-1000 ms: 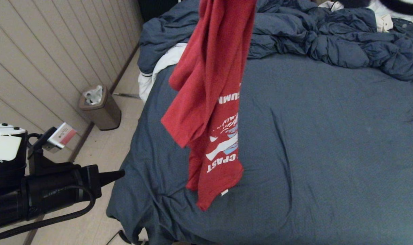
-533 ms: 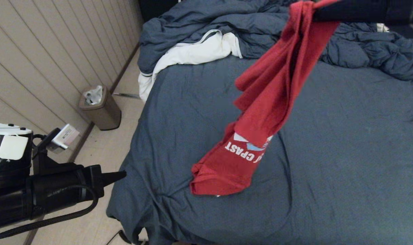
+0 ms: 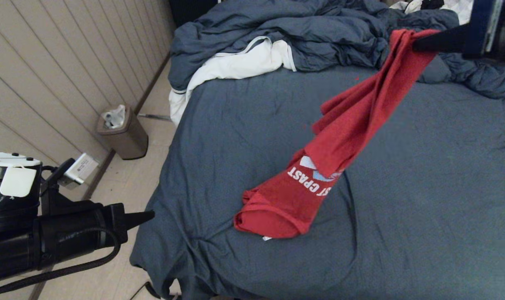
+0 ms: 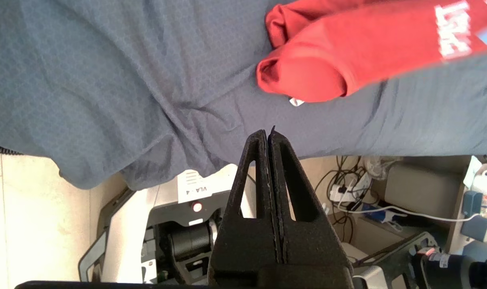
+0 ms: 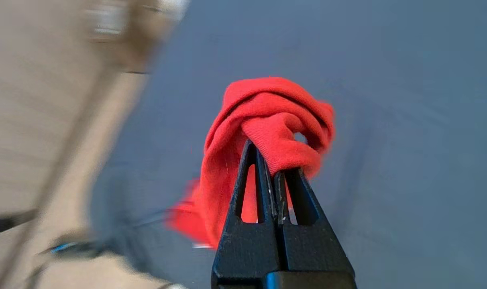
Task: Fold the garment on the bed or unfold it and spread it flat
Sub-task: Unford the red T-shirt
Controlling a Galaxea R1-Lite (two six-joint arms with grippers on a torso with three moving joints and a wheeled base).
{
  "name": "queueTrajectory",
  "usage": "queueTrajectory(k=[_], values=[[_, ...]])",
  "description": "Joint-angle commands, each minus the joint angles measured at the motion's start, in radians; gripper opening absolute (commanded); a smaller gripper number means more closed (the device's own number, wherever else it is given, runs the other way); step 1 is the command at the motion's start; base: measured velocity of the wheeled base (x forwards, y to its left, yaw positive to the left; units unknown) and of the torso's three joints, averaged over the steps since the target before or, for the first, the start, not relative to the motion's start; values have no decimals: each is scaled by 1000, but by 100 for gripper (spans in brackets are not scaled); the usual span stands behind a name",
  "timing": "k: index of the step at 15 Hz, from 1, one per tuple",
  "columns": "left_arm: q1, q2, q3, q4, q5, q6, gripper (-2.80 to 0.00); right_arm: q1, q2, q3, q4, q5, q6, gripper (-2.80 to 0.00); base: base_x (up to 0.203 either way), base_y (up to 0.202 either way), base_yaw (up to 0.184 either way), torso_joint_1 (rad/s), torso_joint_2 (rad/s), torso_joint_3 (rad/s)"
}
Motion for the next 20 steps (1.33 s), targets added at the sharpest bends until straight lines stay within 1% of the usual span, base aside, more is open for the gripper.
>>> queueTrajectory(k=[1, 2, 4, 6, 8, 11, 14, 15, 16, 18, 20], values=[[0, 1, 1, -2, -1, -3, -280, -187, 59, 23, -1, 46, -1, -280, 0, 0, 0, 0, 0, 0], [0, 2, 1, -2, -1, -3, -280, -286, 95, 24, -5, 98, -1, -280, 0, 0, 0, 0, 0, 0], [-2, 1, 3, -2, -1, -1, -280, -433, 205, 18, -37, 175, -6, -280, 0, 0, 0, 0, 0, 0], [-12, 1, 4, -2, -1, -3, -280, -558, 319, 15, -96, 208, -17, -280, 0, 0, 0, 0, 0, 0], [-17, 1, 4, -2, -1, -3, -280, -660, 411, 11, -130, 235, -32, -280, 0, 0, 0, 0, 0, 0], [-28, 1, 10, -2, -1, -1, -280, -758, 503, -15, -140, 258, -62, -280, 0, 0, 0, 0, 0, 0], [-34, 8, 12, -2, -1, -1, -280, -815, 564, -23, -141, 265, -89, -280, 0, 0, 0, 0, 0, 0], [-34, 11, 12, -2, -1, -1, -280, -822, 565, -11, -141, 279, -91, -280, 0, 0, 0, 0, 0, 0], [-34, 18, 12, -2, -1, -1, -280, -823, 563, -8, -139, 299, -91, 0, 0, 0, 0, 0, 0, 0], [-38, 32, 12, -2, 0, -1, -280, -829, 550, -3, -135, 353, -92, 0, 0, 0, 0, 0, 0, 0], [-42, 35, 12, -2, 0, -1, -280, -830, 531, -3, -131, 362, -93, 0, 0, 0, 0, 0, 0, 0]])
